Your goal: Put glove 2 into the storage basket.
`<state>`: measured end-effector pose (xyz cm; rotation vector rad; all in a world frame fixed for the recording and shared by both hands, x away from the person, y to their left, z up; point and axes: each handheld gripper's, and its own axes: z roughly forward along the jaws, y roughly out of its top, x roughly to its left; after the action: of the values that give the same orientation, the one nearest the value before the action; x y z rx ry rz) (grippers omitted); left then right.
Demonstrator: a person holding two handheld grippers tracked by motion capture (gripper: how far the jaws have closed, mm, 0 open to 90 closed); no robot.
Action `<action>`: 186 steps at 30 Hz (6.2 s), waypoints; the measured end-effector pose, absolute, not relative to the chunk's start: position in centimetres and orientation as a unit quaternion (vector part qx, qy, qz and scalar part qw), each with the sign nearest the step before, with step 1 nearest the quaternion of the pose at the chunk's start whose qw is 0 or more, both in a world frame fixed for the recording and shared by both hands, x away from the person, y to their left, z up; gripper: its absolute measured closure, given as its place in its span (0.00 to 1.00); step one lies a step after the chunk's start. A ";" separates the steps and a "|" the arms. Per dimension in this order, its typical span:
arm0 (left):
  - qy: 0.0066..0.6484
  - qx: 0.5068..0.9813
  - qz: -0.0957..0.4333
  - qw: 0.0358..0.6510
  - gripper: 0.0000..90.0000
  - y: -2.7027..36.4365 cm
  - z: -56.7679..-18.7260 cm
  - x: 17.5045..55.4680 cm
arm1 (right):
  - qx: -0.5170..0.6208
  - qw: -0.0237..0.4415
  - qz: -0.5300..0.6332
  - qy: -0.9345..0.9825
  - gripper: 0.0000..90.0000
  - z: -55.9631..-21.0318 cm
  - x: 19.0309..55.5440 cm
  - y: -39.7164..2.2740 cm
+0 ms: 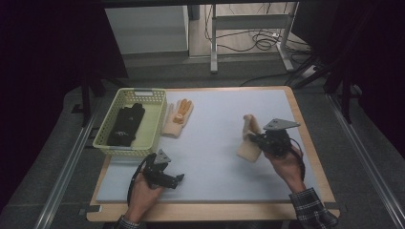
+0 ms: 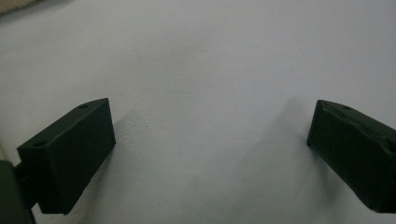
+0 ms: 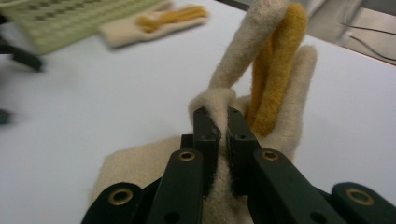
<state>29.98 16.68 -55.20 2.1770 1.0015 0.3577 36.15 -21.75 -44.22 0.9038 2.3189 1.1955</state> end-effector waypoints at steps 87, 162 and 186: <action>0.387 0.842 0.136 0.351 0.01 16.7 -55.2 30.0 | 0.260 0.143 0.370 0.881 0.47 -52.9 52.4 3.6; 0.388 0.841 0.138 0.352 0.01 16.7 -55.2 30.0 | 0.216 0.080 0.424 0.876 0.72 -47.5 32.3 -16.1; 0.401 0.837 0.140 0.346 0.03 17.4 -55.0 29.6 | 0.254 0.054 0.403 0.878 0.95 -52.8 30.0 -19.1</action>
<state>29.58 17.45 -55.02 2.1712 1.0410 0.3623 30.00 -19.09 -52.77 0.7711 2.6656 1.2245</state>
